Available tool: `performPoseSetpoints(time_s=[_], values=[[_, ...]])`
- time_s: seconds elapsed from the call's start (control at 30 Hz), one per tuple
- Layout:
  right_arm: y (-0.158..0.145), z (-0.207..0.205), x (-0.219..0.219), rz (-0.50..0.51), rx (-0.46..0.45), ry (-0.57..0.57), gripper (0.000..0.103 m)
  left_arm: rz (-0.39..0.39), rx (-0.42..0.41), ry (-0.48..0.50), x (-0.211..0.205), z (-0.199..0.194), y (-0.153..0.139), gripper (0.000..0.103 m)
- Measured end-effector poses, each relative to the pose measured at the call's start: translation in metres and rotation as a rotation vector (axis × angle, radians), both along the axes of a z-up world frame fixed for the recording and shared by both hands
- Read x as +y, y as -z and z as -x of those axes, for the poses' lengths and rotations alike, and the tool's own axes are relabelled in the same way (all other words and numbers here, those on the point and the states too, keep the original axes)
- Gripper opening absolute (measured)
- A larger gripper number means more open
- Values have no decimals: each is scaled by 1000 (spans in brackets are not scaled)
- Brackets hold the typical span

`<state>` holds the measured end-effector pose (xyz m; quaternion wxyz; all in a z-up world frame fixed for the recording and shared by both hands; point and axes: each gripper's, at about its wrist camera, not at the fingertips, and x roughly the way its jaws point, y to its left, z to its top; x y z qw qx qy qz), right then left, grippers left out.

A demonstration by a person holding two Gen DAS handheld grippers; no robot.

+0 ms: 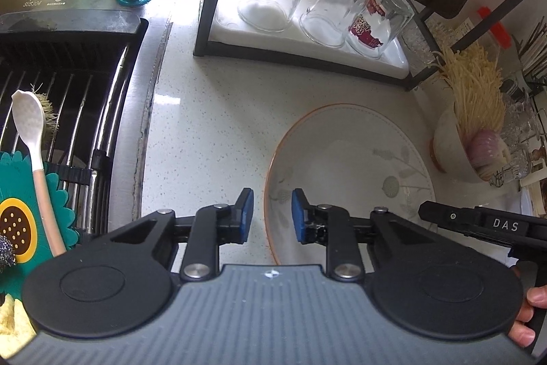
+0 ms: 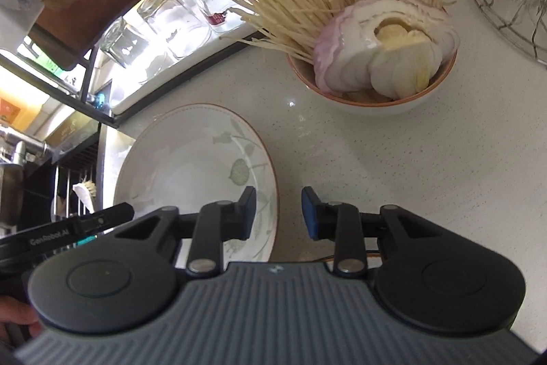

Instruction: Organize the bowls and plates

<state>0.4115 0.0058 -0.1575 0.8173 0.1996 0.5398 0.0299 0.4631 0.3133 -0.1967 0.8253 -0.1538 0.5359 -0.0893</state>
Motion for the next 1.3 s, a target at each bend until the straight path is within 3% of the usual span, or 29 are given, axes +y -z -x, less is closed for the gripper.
performPoseSetpoints(time_s=[0.13,0.4,0.53,0.73,1.3], values=[[3,-1,-4,-61,6,49,28,13,3,-12,3,-5,2,19],[12,-8,1,-72,40,54,17,51,14,-52,8,-13,7,18],[14,-8,2,-74,35,53,14,73,13,-57,7,-15,7,12],[8,-8,10,0,6,-15,15,39,12,-52,2,-14,6,11],[-13,-9,19,46,-49,-67,15,47,17,-57,10,1,-15,11]])
